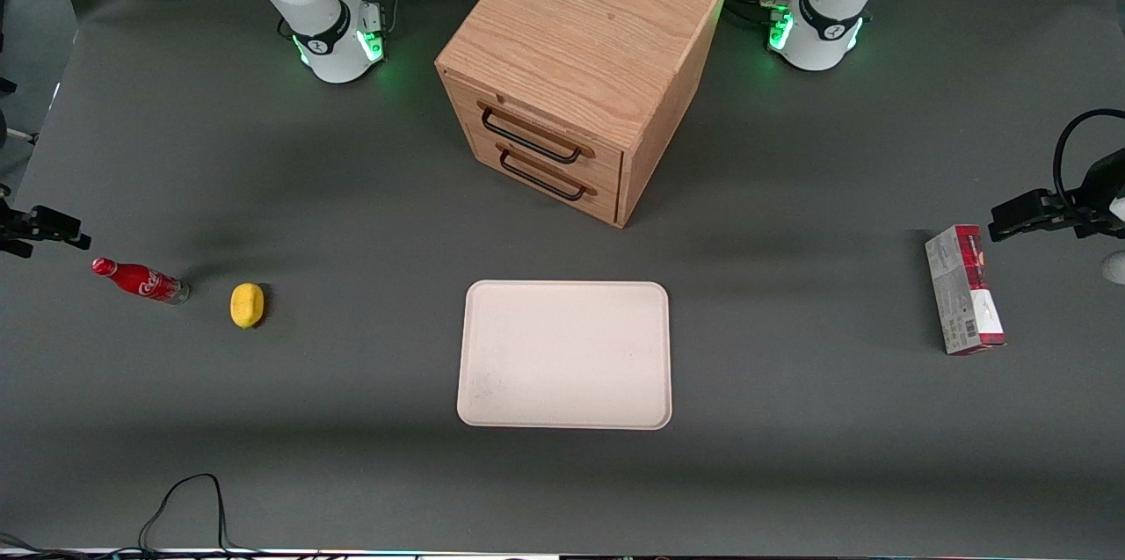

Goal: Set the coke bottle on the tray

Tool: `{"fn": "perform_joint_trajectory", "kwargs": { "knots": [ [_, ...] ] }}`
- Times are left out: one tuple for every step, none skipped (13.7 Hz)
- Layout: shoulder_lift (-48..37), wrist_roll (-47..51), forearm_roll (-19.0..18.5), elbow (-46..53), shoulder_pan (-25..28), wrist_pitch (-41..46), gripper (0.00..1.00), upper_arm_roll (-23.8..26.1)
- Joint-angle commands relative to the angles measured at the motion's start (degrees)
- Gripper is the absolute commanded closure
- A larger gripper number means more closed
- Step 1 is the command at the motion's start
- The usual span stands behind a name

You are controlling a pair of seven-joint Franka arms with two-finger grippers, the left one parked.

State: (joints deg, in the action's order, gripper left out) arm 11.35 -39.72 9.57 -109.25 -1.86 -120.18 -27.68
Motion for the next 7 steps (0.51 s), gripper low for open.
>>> {"fn": "perform_joint_trajectory", "kwargs": {
  "knots": [
    [3.5, -5.2, 4.1, -0.7, -0.6, -4.5, 0.00, -0.4],
    [4.8, -6.3, 5.0, -0.7, -0.6, -5.4, 0.00, -0.4],
    [6.0, -7.4, 6.1, -0.9, -0.6, -6.6, 0.00, -0.4],
    [6.6, -8.1, 7.0, -1.2, -0.6, -7.7, 0.00, -0.5],
    [6.7, -8.7, 7.4, -2.4, -0.6, -8.3, 0.00, -0.4],
    [6.3, -8.7, 7.5, -3.8, -0.3, -9.7, 0.00, -0.4],
    [6.3, -8.7, 7.6, -4.9, -0.3, -11.3, 0.00, -0.4]
  ]
}}
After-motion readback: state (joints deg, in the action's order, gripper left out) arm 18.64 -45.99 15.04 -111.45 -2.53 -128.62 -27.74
